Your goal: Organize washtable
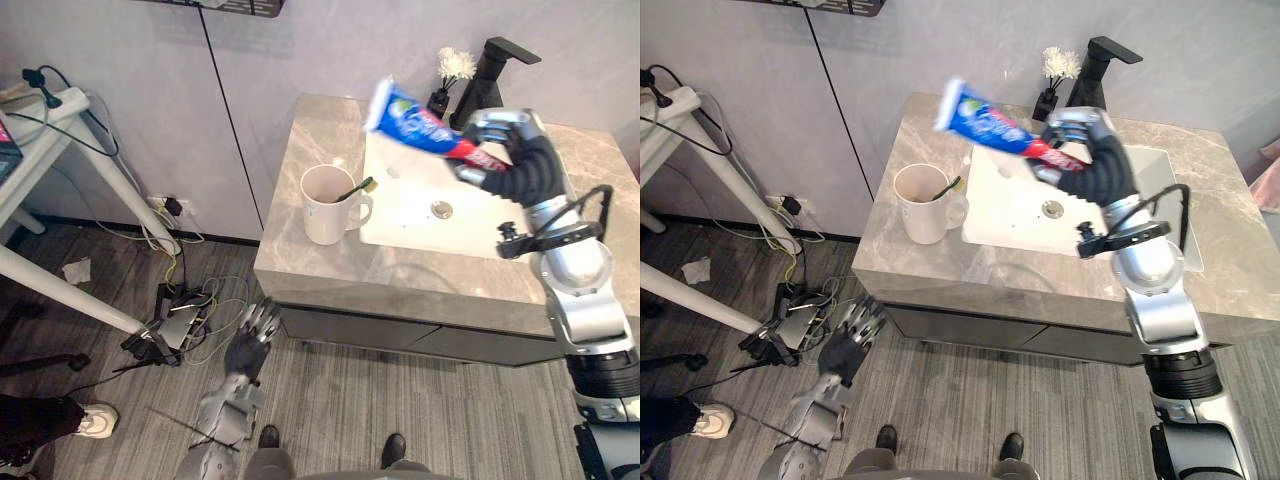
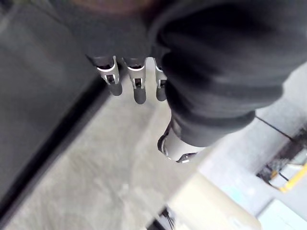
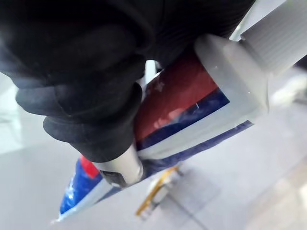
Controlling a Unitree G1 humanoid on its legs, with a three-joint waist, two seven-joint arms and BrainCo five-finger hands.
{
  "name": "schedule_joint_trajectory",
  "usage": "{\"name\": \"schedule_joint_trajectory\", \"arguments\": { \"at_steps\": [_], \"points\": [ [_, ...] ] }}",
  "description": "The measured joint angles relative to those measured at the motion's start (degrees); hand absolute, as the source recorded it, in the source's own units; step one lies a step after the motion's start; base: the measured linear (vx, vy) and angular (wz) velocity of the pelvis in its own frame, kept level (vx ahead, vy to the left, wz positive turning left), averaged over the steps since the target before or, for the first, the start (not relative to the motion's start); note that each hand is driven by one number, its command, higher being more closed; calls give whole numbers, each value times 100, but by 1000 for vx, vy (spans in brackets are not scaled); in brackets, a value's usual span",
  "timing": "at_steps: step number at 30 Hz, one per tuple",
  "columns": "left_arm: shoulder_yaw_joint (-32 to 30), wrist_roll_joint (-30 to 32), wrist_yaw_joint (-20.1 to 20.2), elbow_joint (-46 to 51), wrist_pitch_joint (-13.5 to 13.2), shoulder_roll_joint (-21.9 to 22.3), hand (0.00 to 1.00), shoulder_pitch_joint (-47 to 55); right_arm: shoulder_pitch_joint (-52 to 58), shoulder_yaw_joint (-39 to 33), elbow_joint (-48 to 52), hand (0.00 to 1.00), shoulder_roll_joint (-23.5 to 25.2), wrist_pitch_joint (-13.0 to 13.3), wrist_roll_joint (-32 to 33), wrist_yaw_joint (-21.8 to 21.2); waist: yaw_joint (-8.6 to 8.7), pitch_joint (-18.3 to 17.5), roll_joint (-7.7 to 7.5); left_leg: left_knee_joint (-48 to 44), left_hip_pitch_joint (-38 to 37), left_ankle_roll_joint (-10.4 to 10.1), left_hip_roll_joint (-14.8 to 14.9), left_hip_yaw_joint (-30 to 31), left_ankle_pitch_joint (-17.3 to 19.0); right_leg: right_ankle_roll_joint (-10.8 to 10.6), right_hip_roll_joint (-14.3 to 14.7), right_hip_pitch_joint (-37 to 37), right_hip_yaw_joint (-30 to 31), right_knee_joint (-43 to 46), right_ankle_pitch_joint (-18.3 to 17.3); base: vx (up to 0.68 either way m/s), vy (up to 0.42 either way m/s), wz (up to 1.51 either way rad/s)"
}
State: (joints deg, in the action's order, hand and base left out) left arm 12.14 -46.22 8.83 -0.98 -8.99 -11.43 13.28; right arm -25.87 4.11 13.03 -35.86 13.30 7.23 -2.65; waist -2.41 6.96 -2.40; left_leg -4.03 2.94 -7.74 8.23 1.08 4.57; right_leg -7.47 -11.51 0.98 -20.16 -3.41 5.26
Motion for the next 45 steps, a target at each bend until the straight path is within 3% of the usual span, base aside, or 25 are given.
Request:
{"name": "schedule_joint_trajectory", "arguments": {
  "at_steps": [4, 10, 21, 28, 38, 45],
  "points": [
    [604, -345, -27, 578, 163, -128, 0, -88, -173, 389, 43, 100, 414, 16, 124, -61, -27, -58, 6, 14, -91, 4, -4, -3, -20, -1, -8, 81, -5, 3, -1, -8, -1, 1],
    [1003, -957, -7, 1485, 213, -186, 0, -429, 184, 781, 425, 100, 736, 0, 413, -470, -7, -310, 113, 70, -115, 1, -17, -12, -94, -9, -22, 84, -5, 3, -9, -29, -9, 0],
    [736, -1279, -28, 2349, 128, -308, 0, -520, 1012, 782, 489, 100, 1256, -136, 571, -831, 5, -552, 181, 610, -317, -21, -13, 49, -494, -50, -20, 127, -154, 11, -120, -65, -26, 6],
    [267, -1269, -28, 2644, -39, -340, 0, -516, 1111, 764, 594, 100, 1522, -144, 570, -899, -1, -612, 115, 609, -342, -23, -17, 62, -496, -79, -22, 167, -167, 11, -102, 0, 0, 0],
    [259, -1164, -27, 3027, -34, -205, 0, -428, 1414, 766, 594, 100, 1923, -360, 571, -910, 9, -615, 113, 617, -360, -22, -19, 50, -495, -75, -23, 172, -155, 11, -108, -3, -1, 0],
    [378, -1165, -26, 3223, -36, -137, 0, -413, 1848, 1054, 584, 100, 2125, -514, 571, -1249, 9, -617, 114, 622, -367, -23, -18, 17, -495, -75, -22, 149, -88, 11, -107, -1, -1, -2]
  ]
}}
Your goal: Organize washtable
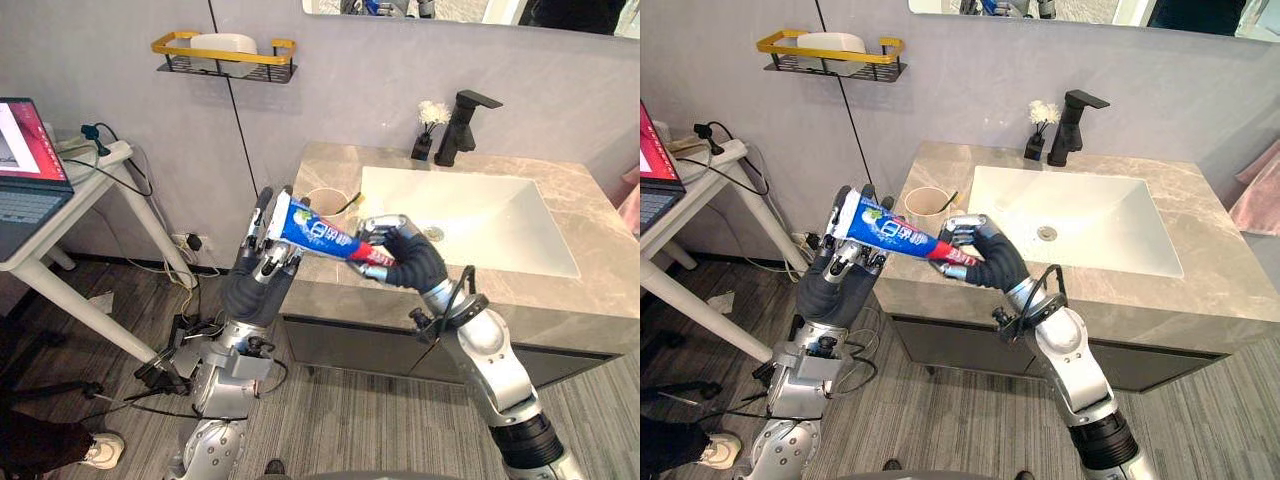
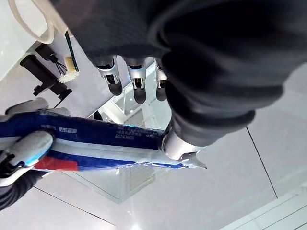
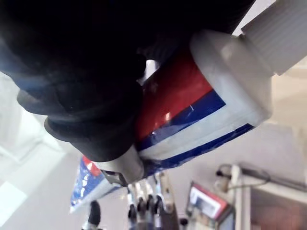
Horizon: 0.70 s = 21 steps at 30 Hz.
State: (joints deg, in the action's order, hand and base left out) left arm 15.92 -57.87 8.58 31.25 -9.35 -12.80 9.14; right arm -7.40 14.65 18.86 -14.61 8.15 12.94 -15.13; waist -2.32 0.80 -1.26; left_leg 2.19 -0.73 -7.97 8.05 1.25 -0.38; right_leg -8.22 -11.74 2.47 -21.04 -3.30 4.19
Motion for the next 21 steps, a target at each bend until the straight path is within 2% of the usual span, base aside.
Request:
{"name": "schedule_joint_trajectory", "arguments": {
  "at_steps": [11, 21],
  "points": [
    [219, 21, -89, 65, 5, 22, 0, 57, 34, 663, -450, 100, 196, -117, -22, -15, 4, -50, -14, 47, -22, 0, 3, -106, 1, 0, 0, -80, 105, 11, 5, -3, -1, -4],
    [249, 133, -244, 65, -1, 27, 0, 59, 31, 839, -592, 100, 309, -102, -120, 23, 2, -169, -19, 94, -93, 1, 4, -175, 2, 1, -2, -71, 162, 11, 3, -4, -2, -3]
  ]
}}
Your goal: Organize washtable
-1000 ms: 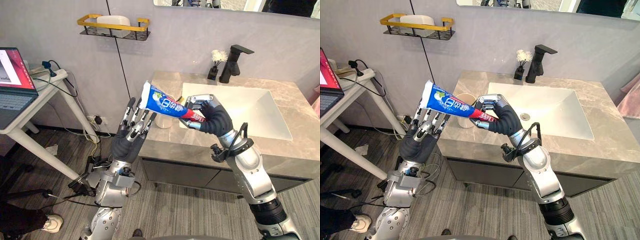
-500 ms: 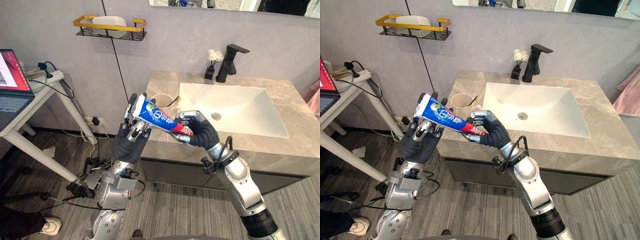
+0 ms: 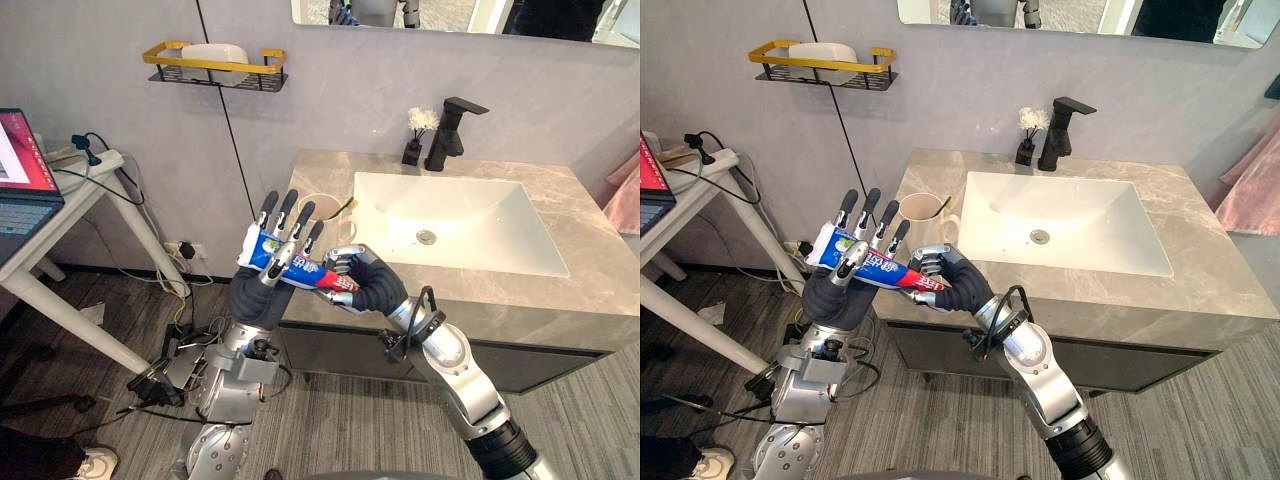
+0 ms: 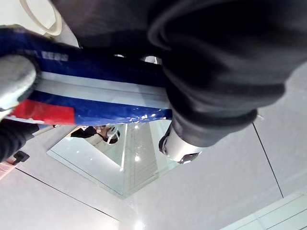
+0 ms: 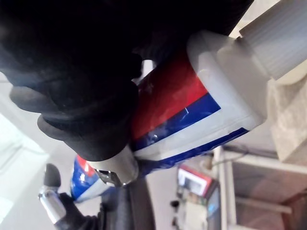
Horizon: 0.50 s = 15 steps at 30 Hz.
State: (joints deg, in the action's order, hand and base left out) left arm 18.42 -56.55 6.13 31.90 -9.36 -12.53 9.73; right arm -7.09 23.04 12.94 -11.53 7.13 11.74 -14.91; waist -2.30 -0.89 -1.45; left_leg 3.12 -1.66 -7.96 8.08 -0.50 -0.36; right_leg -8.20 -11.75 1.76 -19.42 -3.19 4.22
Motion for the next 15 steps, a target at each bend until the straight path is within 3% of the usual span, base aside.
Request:
{"name": "schedule_joint_trajectory", "arguments": {
  "at_steps": [2, 3, 15],
  "points": [
    [2, 9, -7, -1, 4, 0, 0, 0, -5, 0, -35, 100, 5, 24, 0, 0, -1, -1, 1, 0, 0, 0, 0, -1, 0, 0, 0, -1, 1, 0, 0, 0, 0, 0],
    [2, 21, -8, 0, 3, 0, 100, 0, -6, 0, -35, 100, 6, 24, 0, 1, -1, -2, 1, 0, -1, 0, 0, -1, 0, 0, 0, -1, 2, 0, 0, 0, 0, 0],
    [2, 119, -36, -3, -3, 14, 100, -1, 1, -7, -90, 100, 76, 24, -8, 112, 5, -4, -2, 1, -35, 1, 2, -67, 3, -1, 0, -14, 63, 0, 1, -6, -1, -2]
  ]
}}
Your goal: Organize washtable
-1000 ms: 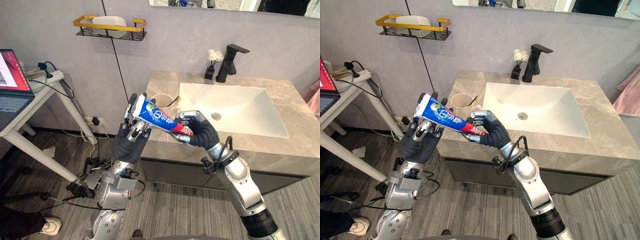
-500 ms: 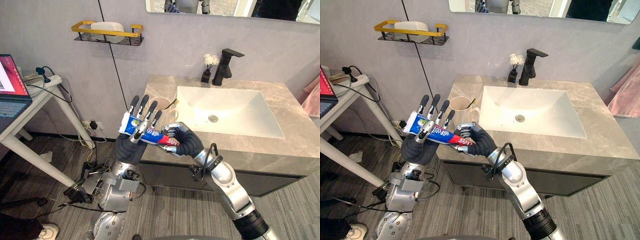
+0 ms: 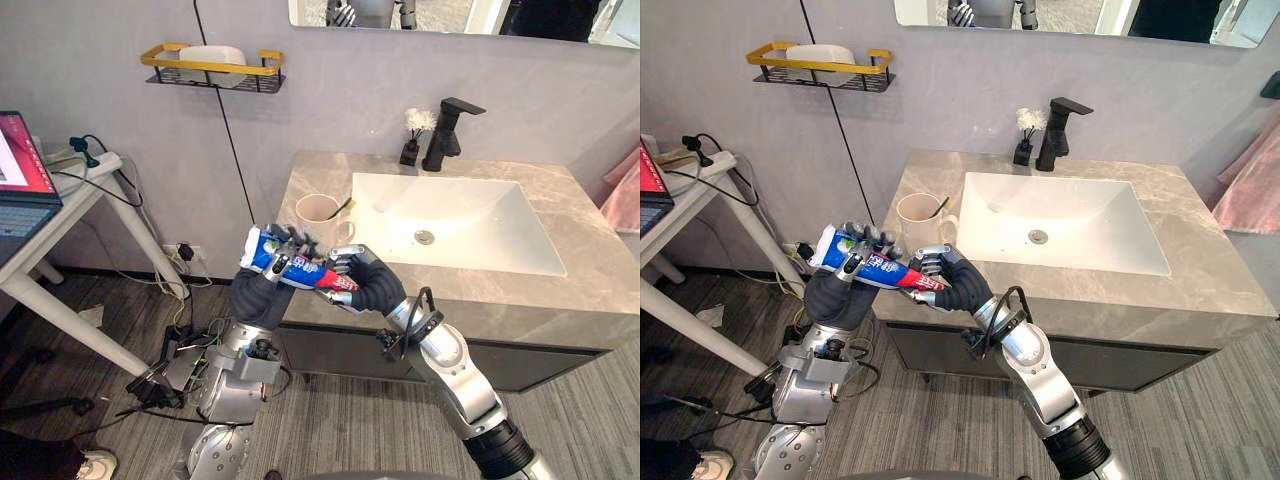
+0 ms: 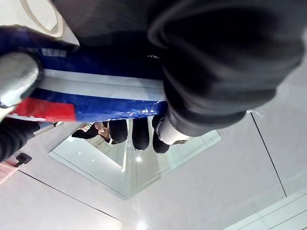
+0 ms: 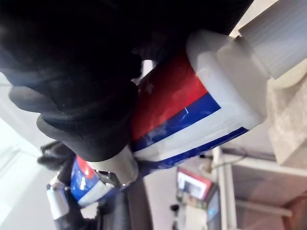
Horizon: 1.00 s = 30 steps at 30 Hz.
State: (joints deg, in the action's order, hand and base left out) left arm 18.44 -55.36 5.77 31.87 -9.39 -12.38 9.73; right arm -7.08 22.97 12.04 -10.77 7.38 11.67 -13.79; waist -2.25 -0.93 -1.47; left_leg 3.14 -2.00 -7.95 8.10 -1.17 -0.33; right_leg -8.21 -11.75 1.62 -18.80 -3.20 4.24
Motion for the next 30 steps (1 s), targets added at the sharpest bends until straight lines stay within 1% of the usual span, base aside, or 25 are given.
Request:
{"name": "schedule_joint_trajectory", "arguments": {
  "at_steps": [6, 10, 11, 15, 16, 18, 19, 21, 23, 26, 30],
  "points": [
    [0, 130, -116, -51, 9, 118, 100, 0, 290, -4, -22, 100, 276, -2, 59, 94, 15, -4, -7, 27, -75, 9, 2, -97, 14, -2, 1, -7, 71, 0, 2, -10, -2, -7],
    [-15, 219, -131, -54, 16, 119, 100, 1, 443, -17, -46, 100, 436, -1, 124, 108, 19, -8, -13, 48, -91, 12, 1, -219, 21, -3, 3, -87, 187, 2, 31, -10, 1, -15],
    [-32, 270, -148, -54, 17, 119, 100, 0, 467, -22, -50, 0, 459, -2, 127, 108, 28, -9, -14, 53, -97, 13, 0, -224, 21, -4, 3, -87, 190, 2, 32, -5, -1, -5],
    [-75, 496, -214, -55, 26, 168, 100, -2, 553, -50, -158, 0, 559, -15, 193, 103, 97, -10, -16, 80, -224, 14, 1, -364, 58, -9, 9, -76, 324, 8, 36, -8, 1, -17],
    [-82, 577, -211, -54, 27, 169, 100, -21, 640, -74, -157, 0, 589, -36, 323, 65, 123, -15, -22, 77, -249, 15, 1, -390, 78, -8, 9, -69, 349, 8, 36, -11, 5, -14],
    [-145, 686, -213, -54, 30, 170, 100, -163, 765, -168, -162, 0, 595, -80, 390, -4, 130, -20, -31, 76, -260, 12, 1, -402, 92, -8, 11, -80, 379, 8, 36, -10, 2, -9],
    [-249, 779, -214, -54, 26, 191, 100, -329, 821, -269, -190, 0, 582, -147, 390, -5, 133, -19, -31, 77, -265, 11, 1, -404, 94, -8, 12, -82, 387, 8, 36, -8, -1, -5],
    [-556, 929, -229, -55, -1, 220, 100, -671, 912, -447, -235, 0, 573, -190, 392, 4, 141, -19, -29, 77, -278, 7, 5, -422, 99, -9, 21, -87, 414, 7, 36, -5, -2, -6],
    [-736, 1078, -234, -106, -12, 215, 100, -883, 913, -524, -235, 0, 570, -235, 394, 3, 146, -20, -28, 77, -287, 7, 6, -437, 103, -9, 22, -87, 427, 7, 36, -3, -1, -4],
    [-889, 1275, -239, -148, -14, 199, 100, -969, 912, -612, -234, 0, 576, -260, 396, -6, 142, -20, -28, 76, -290, 10, 5, -446, 114, -10, 22, -87, 433, 7, 36, 0, 0, 0],
    [-1113, 1498, -299, -535, -16, 148, 100, -1118, 901, -640, -234, 0, 580, -284, 379, -14, 142, -20, -26, 74, -289, 11, 6, -438, 115, -9, 22, -80, 425, 6, 36, 0, 0, 0]
  ]
}}
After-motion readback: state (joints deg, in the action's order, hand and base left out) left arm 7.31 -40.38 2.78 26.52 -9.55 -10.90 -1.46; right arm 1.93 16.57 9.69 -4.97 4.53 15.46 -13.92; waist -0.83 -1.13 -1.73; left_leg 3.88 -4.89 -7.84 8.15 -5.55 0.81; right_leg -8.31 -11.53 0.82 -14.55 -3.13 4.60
